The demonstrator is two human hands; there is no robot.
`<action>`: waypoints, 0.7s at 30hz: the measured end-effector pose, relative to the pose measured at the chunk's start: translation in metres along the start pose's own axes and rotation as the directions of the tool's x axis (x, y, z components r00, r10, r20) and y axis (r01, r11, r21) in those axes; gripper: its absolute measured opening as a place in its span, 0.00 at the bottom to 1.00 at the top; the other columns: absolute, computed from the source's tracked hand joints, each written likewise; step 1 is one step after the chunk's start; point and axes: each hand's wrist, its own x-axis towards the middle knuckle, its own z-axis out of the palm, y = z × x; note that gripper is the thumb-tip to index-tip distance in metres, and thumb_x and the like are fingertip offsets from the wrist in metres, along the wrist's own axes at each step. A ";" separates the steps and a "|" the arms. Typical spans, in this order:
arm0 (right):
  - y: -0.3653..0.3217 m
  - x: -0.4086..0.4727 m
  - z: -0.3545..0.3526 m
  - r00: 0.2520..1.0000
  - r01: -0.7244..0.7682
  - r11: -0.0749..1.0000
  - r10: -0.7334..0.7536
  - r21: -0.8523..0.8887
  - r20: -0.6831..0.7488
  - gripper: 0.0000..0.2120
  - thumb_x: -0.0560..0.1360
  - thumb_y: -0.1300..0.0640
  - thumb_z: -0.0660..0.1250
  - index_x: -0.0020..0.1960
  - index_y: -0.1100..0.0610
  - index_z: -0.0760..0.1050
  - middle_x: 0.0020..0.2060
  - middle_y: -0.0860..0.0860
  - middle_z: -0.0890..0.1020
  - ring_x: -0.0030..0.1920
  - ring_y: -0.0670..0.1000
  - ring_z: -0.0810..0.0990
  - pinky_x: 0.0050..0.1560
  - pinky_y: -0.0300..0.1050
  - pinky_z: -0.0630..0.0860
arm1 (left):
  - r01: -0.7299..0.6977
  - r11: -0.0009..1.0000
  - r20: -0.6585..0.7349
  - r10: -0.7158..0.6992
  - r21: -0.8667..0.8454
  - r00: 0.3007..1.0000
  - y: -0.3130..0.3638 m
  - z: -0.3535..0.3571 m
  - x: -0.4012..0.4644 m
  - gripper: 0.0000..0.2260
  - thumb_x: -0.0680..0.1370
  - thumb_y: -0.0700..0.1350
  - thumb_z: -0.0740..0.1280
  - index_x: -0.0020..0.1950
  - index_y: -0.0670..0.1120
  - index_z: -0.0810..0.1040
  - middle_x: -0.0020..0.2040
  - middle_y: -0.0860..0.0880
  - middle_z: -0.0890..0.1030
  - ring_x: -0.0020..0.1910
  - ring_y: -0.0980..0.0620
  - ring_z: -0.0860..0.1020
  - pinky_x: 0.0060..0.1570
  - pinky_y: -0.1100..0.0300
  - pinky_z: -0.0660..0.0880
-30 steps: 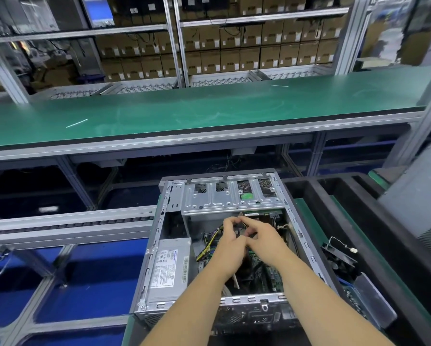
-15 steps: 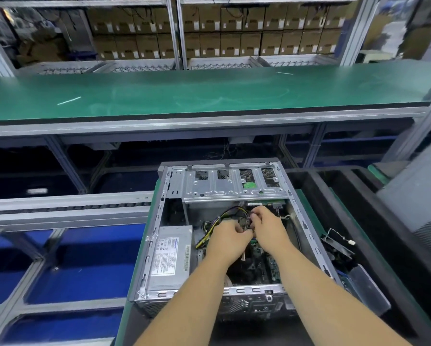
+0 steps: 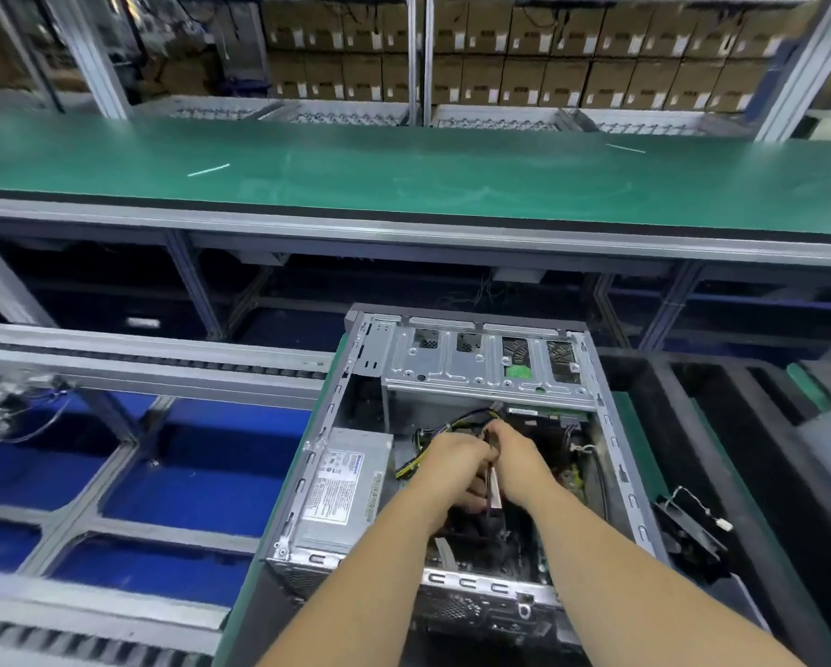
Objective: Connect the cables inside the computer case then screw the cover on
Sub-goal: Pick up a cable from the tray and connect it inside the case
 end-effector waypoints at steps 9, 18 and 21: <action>0.007 0.012 -0.002 0.987 -0.104 0.989 0.089 -0.106 -0.133 0.11 0.82 0.54 0.61 0.46 0.56 0.78 0.37 0.51 0.79 0.41 0.57 0.79 0.41 0.47 0.74 | 0.026 0.980 -0.189 -0.064 -0.196 0.980 0.001 -0.003 0.011 0.11 0.74 0.34 0.64 0.56 0.42 0.77 0.37 0.43 0.78 0.30 0.48 0.76 0.31 0.58 0.76; 0.011 0.022 0.005 0.985 -0.051 0.998 0.046 -0.024 -0.165 0.08 0.82 0.56 0.64 0.53 0.57 0.82 0.40 0.51 0.80 0.42 0.53 0.77 0.43 0.44 0.72 | -0.093 0.923 -0.219 0.185 0.374 0.958 0.002 -0.014 0.029 0.07 0.74 0.48 0.67 0.44 0.48 0.70 0.38 0.51 0.74 0.36 0.51 0.72 0.34 0.57 0.67; 0.010 0.022 0.007 0.980 -0.061 0.998 0.066 0.036 -0.188 0.11 0.82 0.56 0.65 0.59 0.58 0.82 0.50 0.55 0.85 0.48 0.54 0.80 0.49 0.43 0.74 | -0.167 0.803 -0.194 0.330 0.572 0.924 0.000 -0.020 0.032 0.04 0.76 0.46 0.66 0.49 0.50 0.73 0.41 0.51 0.77 0.42 0.47 0.77 0.41 0.54 0.75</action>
